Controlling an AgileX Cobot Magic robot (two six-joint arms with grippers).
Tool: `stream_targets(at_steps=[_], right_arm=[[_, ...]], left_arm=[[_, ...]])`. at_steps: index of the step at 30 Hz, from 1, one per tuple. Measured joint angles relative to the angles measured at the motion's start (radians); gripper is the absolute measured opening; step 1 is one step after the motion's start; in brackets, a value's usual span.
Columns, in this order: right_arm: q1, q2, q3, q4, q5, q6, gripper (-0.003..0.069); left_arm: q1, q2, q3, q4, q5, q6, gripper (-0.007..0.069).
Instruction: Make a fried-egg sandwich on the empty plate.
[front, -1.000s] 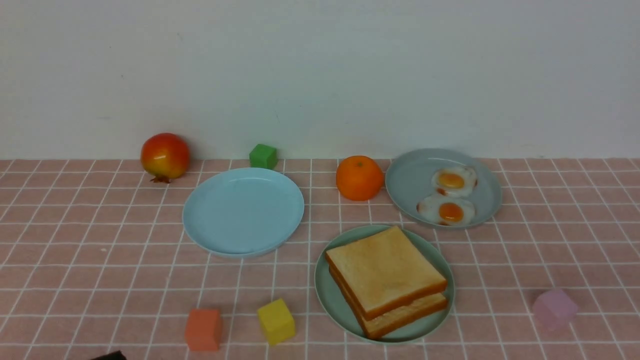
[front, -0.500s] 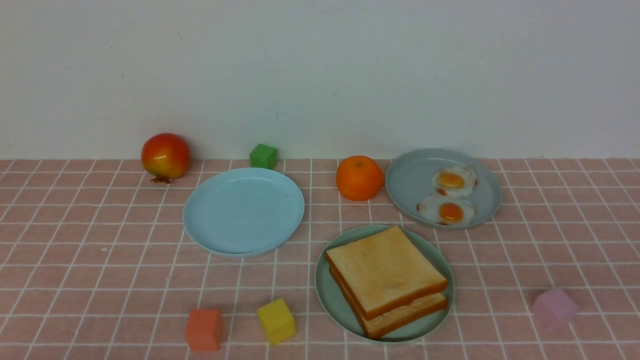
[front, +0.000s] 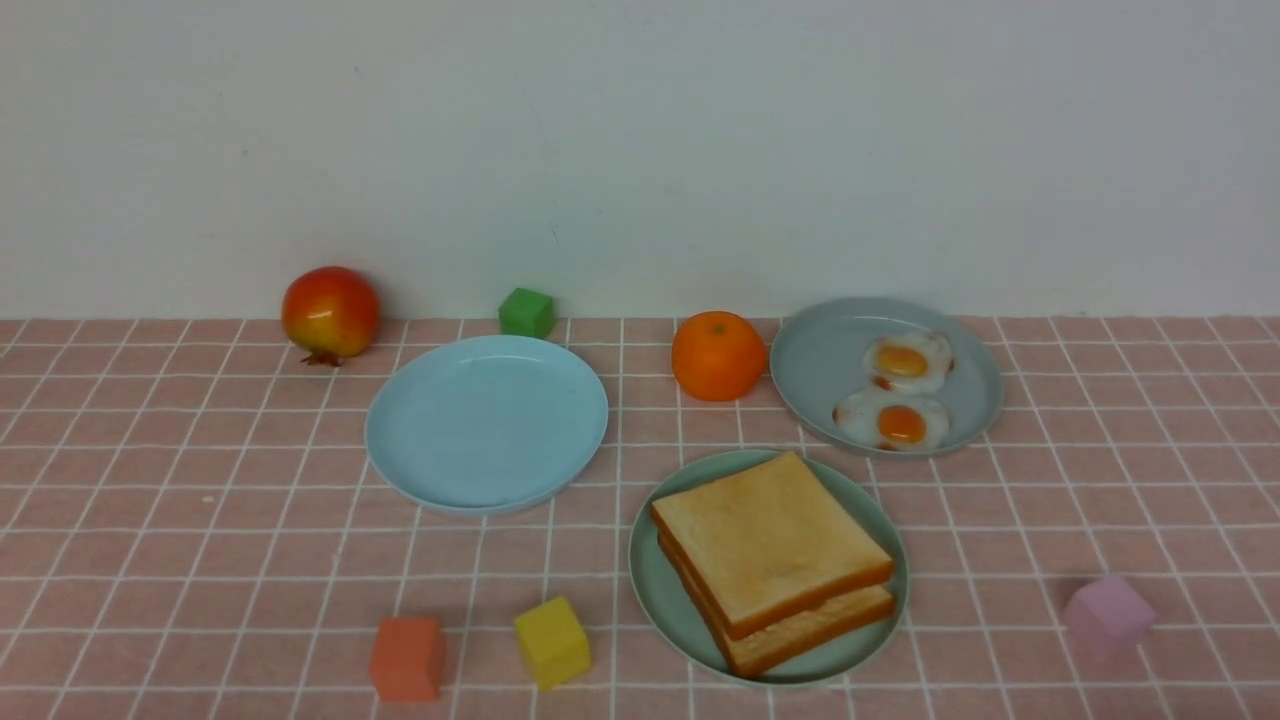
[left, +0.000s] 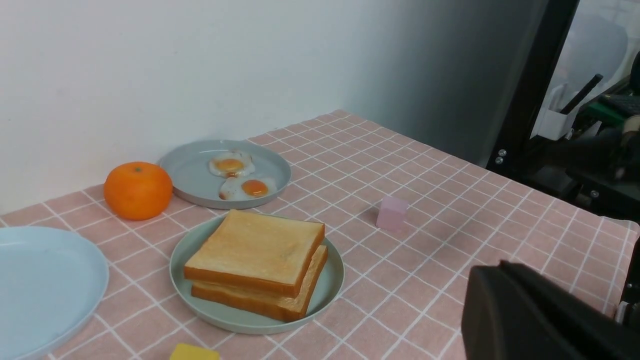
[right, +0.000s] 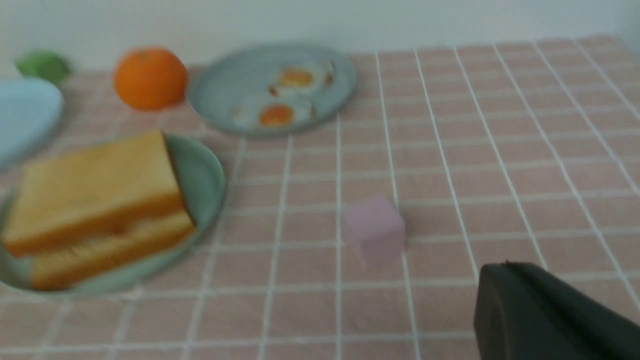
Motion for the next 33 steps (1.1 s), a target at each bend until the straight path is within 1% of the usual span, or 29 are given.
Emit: stream_targets(at_steps=[3,5,9,33], right_arm=[[0.000,-0.014,0.085,-0.001,-0.036,0.036,-0.0007],[0.000,-0.015,0.089,-0.002,-0.046,0.064,-0.0007],[0.000,-0.015,0.089,-0.020,-0.049,0.079,-0.0007],[0.000,-0.015,0.090,-0.028,-0.051,0.079,0.0004]], left_arm=[[0.000,0.000,0.000,-0.001,0.000,0.000,0.0013],[0.000,0.000,0.000,-0.001,0.002,0.000,0.0013],[0.000,0.000,0.000,-0.004,0.003,0.000,0.0013],[0.000,0.000,0.000,-0.004,0.008,0.000,0.0013]])
